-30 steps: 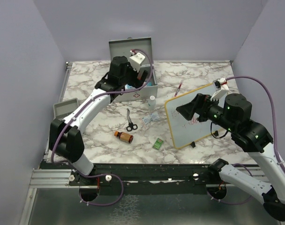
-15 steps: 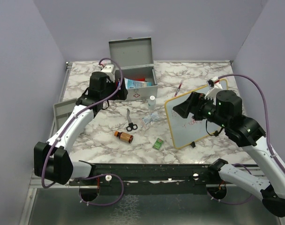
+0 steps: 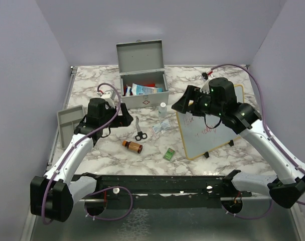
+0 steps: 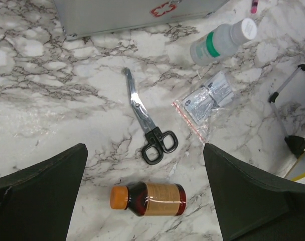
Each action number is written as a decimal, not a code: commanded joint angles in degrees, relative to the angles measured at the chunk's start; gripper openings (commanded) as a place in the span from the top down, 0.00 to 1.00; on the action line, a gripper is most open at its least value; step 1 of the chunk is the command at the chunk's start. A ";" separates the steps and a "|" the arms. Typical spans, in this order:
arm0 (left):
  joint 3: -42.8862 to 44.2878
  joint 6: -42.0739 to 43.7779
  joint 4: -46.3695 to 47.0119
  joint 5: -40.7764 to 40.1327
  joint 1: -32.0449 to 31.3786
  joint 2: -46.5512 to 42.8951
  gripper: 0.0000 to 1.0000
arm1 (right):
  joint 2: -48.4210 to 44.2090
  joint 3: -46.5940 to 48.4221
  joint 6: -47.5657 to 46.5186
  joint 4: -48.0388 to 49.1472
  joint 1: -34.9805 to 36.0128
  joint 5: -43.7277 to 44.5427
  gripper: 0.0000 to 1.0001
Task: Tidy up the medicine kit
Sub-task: Place the medical item at the medicine box, then pick up the medical item at the center of the board.
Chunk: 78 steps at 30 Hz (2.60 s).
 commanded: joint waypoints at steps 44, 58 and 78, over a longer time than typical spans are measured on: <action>0.41 -2.89 -14.44 -56.90 -4.93 -14.80 0.01 | 45.63 30.77 -76.93 -16.85 13.53 -3.74 0.32; 0.26 -6.33 -16.98 -67.13 -6.74 -18.97 0.01 | 54.01 30.23 -79.75 -19.17 15.48 3.98 0.34; -0.12 -4.69 -15.87 -67.01 -7.88 -19.80 0.01 | 57.36 22.02 -83.96 -15.55 16.06 10.96 0.37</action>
